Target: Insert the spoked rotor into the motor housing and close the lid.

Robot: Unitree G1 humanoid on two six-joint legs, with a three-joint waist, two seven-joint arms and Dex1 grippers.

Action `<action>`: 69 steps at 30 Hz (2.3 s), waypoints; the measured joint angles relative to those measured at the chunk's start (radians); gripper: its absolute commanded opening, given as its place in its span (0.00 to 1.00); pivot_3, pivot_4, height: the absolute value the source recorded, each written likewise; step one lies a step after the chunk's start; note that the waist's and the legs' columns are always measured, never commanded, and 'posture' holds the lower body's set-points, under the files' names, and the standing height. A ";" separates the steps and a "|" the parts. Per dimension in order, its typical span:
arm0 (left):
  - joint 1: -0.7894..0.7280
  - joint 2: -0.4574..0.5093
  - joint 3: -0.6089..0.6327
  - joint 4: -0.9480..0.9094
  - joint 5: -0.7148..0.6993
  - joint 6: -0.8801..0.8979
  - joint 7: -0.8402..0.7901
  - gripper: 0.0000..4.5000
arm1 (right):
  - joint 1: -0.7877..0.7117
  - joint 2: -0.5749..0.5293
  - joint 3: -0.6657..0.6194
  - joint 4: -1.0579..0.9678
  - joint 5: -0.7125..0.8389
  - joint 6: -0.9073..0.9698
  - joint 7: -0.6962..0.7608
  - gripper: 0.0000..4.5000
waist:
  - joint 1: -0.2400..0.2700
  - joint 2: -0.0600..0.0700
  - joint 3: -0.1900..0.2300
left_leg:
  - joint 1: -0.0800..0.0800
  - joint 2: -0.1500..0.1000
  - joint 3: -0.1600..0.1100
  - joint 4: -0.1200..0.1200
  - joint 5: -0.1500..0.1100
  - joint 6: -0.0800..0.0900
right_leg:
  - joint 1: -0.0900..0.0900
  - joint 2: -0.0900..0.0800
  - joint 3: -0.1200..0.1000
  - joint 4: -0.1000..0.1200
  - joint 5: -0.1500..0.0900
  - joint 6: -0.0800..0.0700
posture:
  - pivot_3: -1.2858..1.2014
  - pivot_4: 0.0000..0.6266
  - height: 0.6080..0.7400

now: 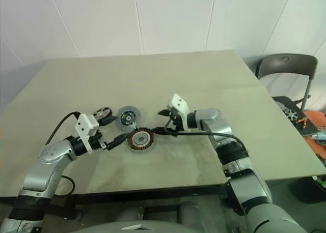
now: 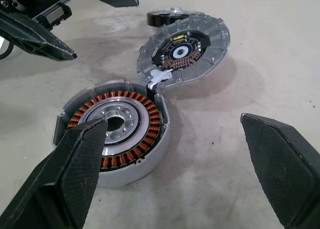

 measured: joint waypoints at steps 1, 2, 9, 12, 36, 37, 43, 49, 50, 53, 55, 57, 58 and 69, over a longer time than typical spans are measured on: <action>0.000 0.000 0.000 0.000 0.001 -0.001 0.000 1.00 | 0.000 0.002 -0.003 0.000 0.000 -0.002 -0.001 0.99 | 0.000 0.000 0.000 | 0.000 0.000 0.000 0.000 0.000 0.000 | 0.000 0.000 0.000 0.000 0.000 0.000 | 0.52 0.00 1.00; 0.000 0.000 0.000 0.000 0.001 -0.001 -0.001 1.00 | 0.000 0.003 -0.006 0.000 0.000 -0.005 -0.003 0.99 | 0.000 0.000 0.000 | 0.000 0.000 0.000 0.000 0.000 0.000 | 0.000 0.000 0.000 0.000 0.000 0.000 | 0.52 0.00 1.00; 0.016 0.000 0.001 -0.016 -0.009 -0.005 -0.020 1.00 | 0.001 0.035 -0.051 0.022 0.011 -0.063 -0.058 0.99 | -0.001 0.000 0.000 | 0.000 0.000 0.000 0.000 0.000 0.000 | 0.000 0.000 0.000 0.000 0.000 0.000 | 0.52 0.00 1.00; 0.042 0.000 0.018 -0.058 -0.053 0.001 -0.029 1.00 | 0.011 0.038 -0.080 0.025 0.019 -0.104 -0.075 0.99 | 0.000 0.000 0.000 | -0.001 0.000 0.000 0.000 0.000 0.000 | 0.000 0.000 0.000 0.000 0.000 0.000 | 0.52 0.00 1.00; 0.070 0.063 0.063 -0.101 -0.040 0.031 0.031 1.00 | 0.027 -0.008 0.025 -0.066 -0.013 -0.015 -0.009 0.99 | 0.000 0.000 0.000 | 0.000 0.000 0.000 0.000 0.000 0.000 | 0.000 0.000 0.000 0.000 0.000 0.000 | 0.52 0.00 1.00; 0.070 0.063 0.063 -0.101 -0.037 0.032 0.033 1.00 | 0.014 -0.001 0.032 -0.063 -0.021 -0.013 -0.019 0.99 | -0.001 0.000 0.000 | 0.000 0.000 0.000 0.000 0.000 0.000 | 0.000 0.000 0.000 0.000 0.000 0.000 | 0.52 0.00 1.00; 0.064 0.061 0.059 -0.099 -0.031 0.031 0.044 1.00 | -0.158 0.067 0.031 0.236 -0.170 -0.056 -0.287 0.99 | 0.002 0.000 0.000 | 0.002 0.000 0.000 0.000 0.000 0.000 | 0.002 0.001 0.000 0.001 0.000 -0.002 | 0.52 0.00 1.00; 0.058 0.050 0.056 -0.098 -0.024 0.031 0.049 1.00 | -0.159 0.082 0.024 0.360 -0.186 -0.068 -0.291 0.99 | -0.003 0.000 0.000 | -0.004 0.000 0.001 -0.001 0.000 0.000 | -0.005 0.000 0.001 0.000 0.001 -0.001 | 0.52 0.00 1.00; 0.056 0.049 0.055 -0.098 -0.024 0.031 0.049 1.00 | -0.146 0.084 0.013 0.333 -0.164 -0.076 -0.257 0.99 | -0.004 0.000 0.000 | -0.004 0.000 0.001 -0.001 0.000 0.000 | -0.005 0.000 0.001 0.000 0.001 -0.001 | 0.52 0.00 1.00; 0.047 0.048 0.050 -0.095 -0.023 0.030 0.048 1.00 | -0.107 0.092 -0.010 0.208 -0.087 -0.078 -0.157 0.99 | -0.005 0.000 0.000 | -0.004 0.001 0.000 -0.001 0.000 0.000 | -0.005 0.001 0.000 0.001 0.001 -0.001 | 0.52 0.00 1.00; 0.043 0.047 0.048 -0.093 -0.023 0.029 0.046 1.00 | -0.094 0.091 -0.010 0.128 -0.055 -0.077 -0.103 0.99 | -0.003 0.000 0.000 | -0.003 0.001 0.000 0.000 0.000 0.000 | -0.004 0.001 0.000 0.001 0.001 -0.001 | 0.52 0.00 1.00; 0.041 0.047 0.048 -0.087 -0.023 0.029 0.043 1.00 | -0.079 0.082 -0.008 0.067 -0.038 -0.074 -0.062 0.99 | -0.001 0.000 0.000 | -0.001 0.001 0.000 0.000 0.000 0.000 | -0.001 0.001 0.000 0.001 0.001 -0.001 | 0.52 0.00 1.00; 0.041 0.047 0.049 -0.082 -0.022 0.029 0.041 1.00 | -0.069 0.077 -0.004 0.041 -0.034 -0.069 -0.044 0.99 | 0.000 0.000 0.000 | -0.001 0.000 0.000 0.000 0.000 0.000 | -0.001 0.000 0.000 0.001 0.001 -0.001 | 0.52 0.00 1.00; 0.044 0.053 0.055 -0.071 -0.020 0.025 0.039 1.00 | -0.036 0.008 0.181 -0.095 -0.106 -0.032 0.076 0.99 | -0.002 0.000 0.000 | 0.000 0.001 0.000 0.000 0.000 0.000 | -0.001 0.001 0.000 0.001 0.001 -0.001 | 0.52 0.00 1.00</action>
